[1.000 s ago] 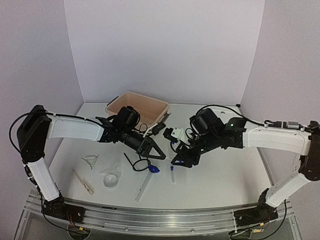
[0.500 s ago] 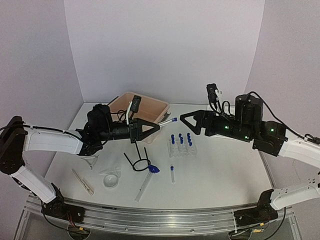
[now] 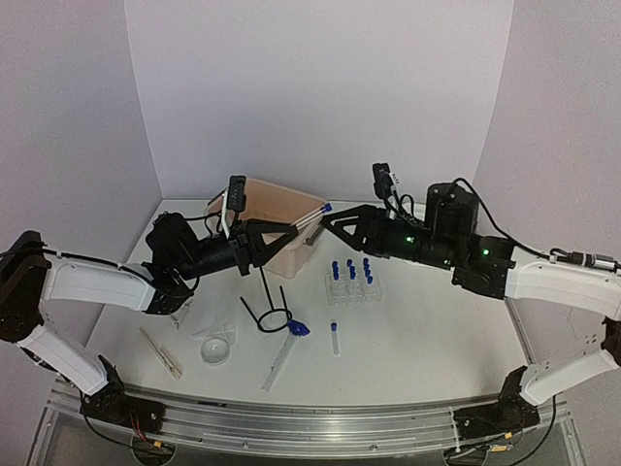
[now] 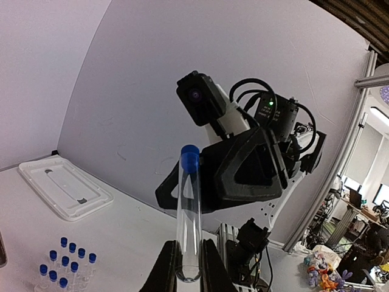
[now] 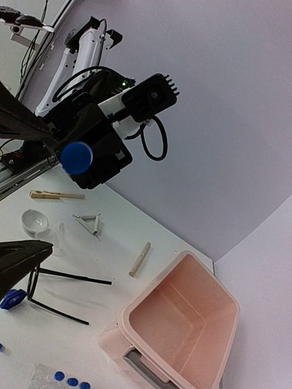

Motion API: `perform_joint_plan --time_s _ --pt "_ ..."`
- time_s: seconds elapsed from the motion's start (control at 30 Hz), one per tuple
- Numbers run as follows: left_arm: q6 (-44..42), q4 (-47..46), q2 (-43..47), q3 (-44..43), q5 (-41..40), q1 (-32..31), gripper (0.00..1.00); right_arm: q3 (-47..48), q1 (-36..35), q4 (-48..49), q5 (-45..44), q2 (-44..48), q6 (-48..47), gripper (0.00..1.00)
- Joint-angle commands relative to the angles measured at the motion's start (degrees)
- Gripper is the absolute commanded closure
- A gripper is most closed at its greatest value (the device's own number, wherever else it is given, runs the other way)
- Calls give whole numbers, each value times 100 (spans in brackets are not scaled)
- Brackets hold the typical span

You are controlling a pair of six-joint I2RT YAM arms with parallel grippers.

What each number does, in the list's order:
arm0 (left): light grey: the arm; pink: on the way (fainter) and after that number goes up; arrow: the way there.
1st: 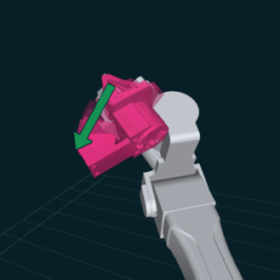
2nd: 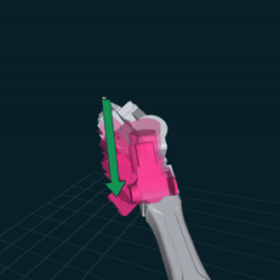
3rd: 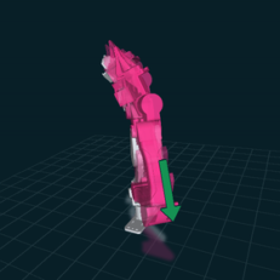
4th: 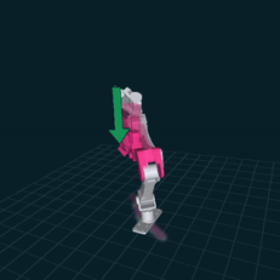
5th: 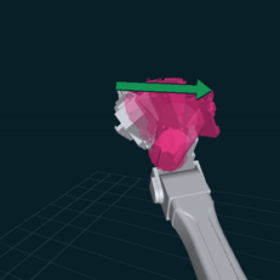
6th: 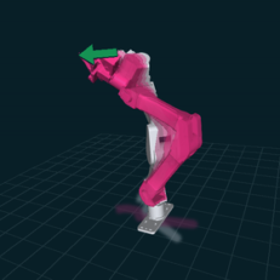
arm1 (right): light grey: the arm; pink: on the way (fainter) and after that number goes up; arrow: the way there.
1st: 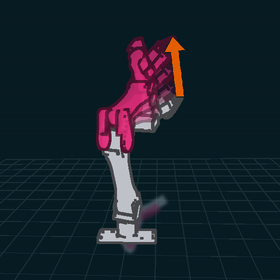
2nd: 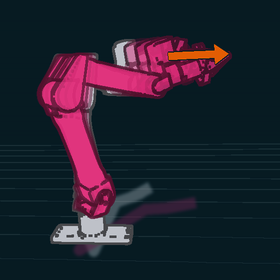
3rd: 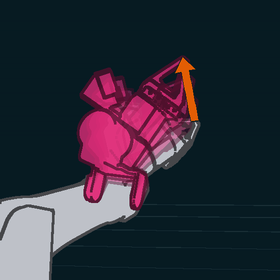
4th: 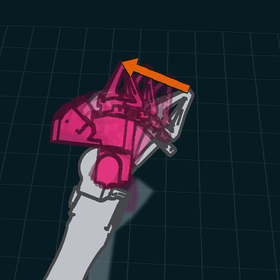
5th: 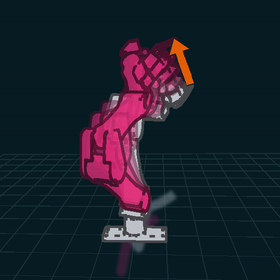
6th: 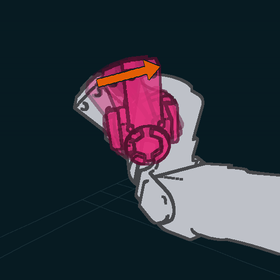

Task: Organize the chemistry lab equipment

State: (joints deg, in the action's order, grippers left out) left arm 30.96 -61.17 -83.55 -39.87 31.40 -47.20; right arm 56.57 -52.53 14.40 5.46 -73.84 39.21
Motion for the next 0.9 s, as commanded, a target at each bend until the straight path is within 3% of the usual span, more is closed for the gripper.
perform_joint_plan --time_s 0.0,0.13,0.37,0.87 --pt "91 -458 286 84 5 -9 100 226 21 941 319 -303 266 51" --pt "61 -372 349 130 16 -6 100 277 19 1353 427 -531 378 58" --pt "108 -370 447 210 -123 -9 100 349 21 1819 795 -735 454 62" --pt "262 -465 336 252 -192 -9 100 293 21 2018 597 -628 279 69"
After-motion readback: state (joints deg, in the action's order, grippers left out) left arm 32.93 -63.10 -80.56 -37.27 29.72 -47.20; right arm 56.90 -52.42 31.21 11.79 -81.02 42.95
